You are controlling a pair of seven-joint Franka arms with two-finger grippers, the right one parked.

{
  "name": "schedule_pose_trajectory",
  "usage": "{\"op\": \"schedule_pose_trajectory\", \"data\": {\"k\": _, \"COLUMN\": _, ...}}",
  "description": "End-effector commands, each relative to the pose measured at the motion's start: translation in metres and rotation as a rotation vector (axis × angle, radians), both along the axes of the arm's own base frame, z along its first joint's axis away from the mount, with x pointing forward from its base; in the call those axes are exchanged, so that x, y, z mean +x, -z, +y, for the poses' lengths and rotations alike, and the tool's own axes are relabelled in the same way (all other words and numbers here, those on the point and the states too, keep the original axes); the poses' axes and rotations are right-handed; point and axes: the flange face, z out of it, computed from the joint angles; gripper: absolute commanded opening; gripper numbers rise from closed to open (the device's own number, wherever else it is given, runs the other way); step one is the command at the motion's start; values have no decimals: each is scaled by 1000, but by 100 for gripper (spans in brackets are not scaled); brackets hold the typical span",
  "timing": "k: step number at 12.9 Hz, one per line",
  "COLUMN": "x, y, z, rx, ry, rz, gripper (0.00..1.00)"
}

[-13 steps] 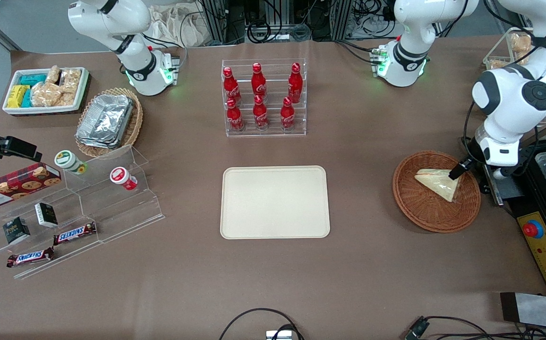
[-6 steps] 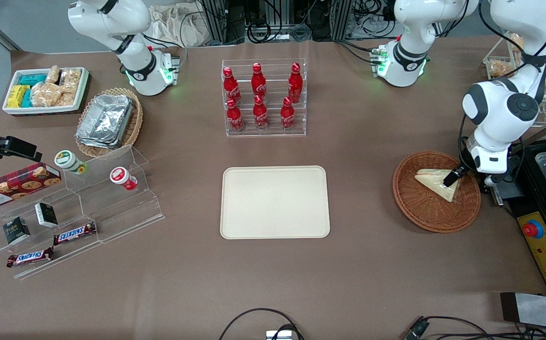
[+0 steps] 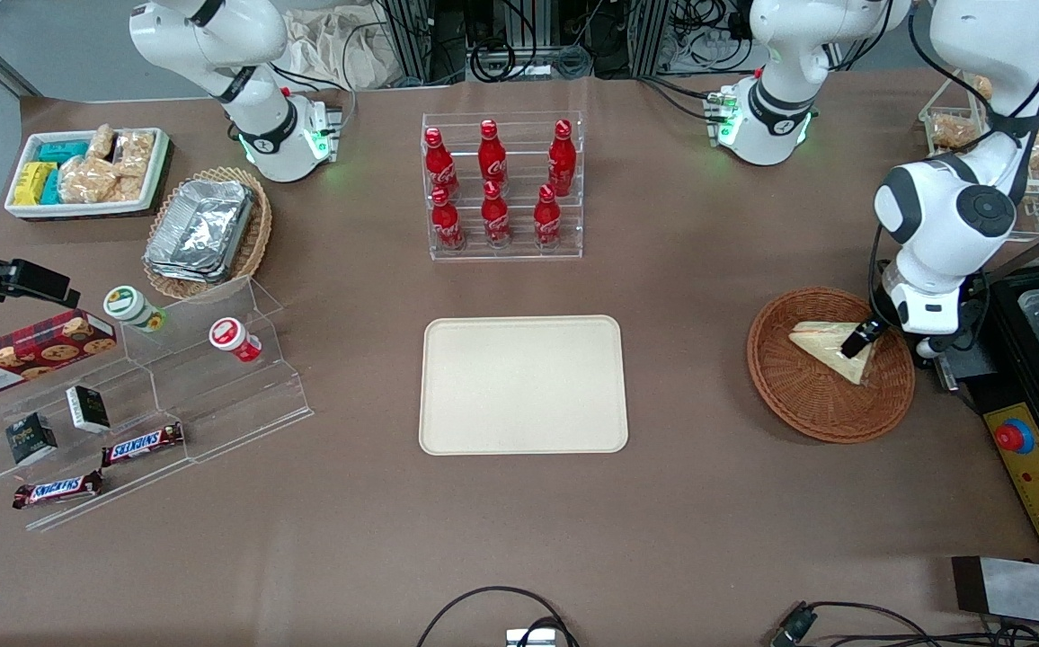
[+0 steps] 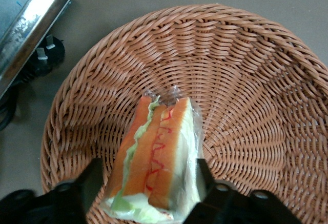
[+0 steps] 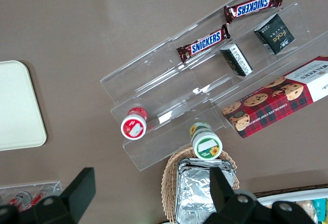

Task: Place sandwich from basket to tray
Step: 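Lower the open left gripper around the sandwich and close it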

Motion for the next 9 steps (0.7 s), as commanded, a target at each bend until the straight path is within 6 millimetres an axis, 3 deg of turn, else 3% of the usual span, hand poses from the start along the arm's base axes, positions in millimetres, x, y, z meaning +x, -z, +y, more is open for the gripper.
{"op": "schedule_pose_trajectory", "data": {"k": 1, "x": -1, "y": 2, "z": 0, "rx": 2, "ry": -21, "rz": -23, "gripper": 28}}
{"op": "schedule_pose_trajectory", "data": {"k": 3, "x": -1, "y": 2, "z": 0, "rx": 3, "ry": -18, "rz": -21, "gripper": 11}}
{"op": "schedule_pose_trajectory", "data": {"k": 5, "x": 1, "y": -6, "z": 0, "rx": 8, "ry": -5, "rz": -33, "gripper": 11}}
{"op": "schedule_pose_trajectory", "data": {"k": 9, "x": 5, "y": -51, "z": 0, "rx": 24, "ry": 111, "rz": 1, "gripper": 11}}
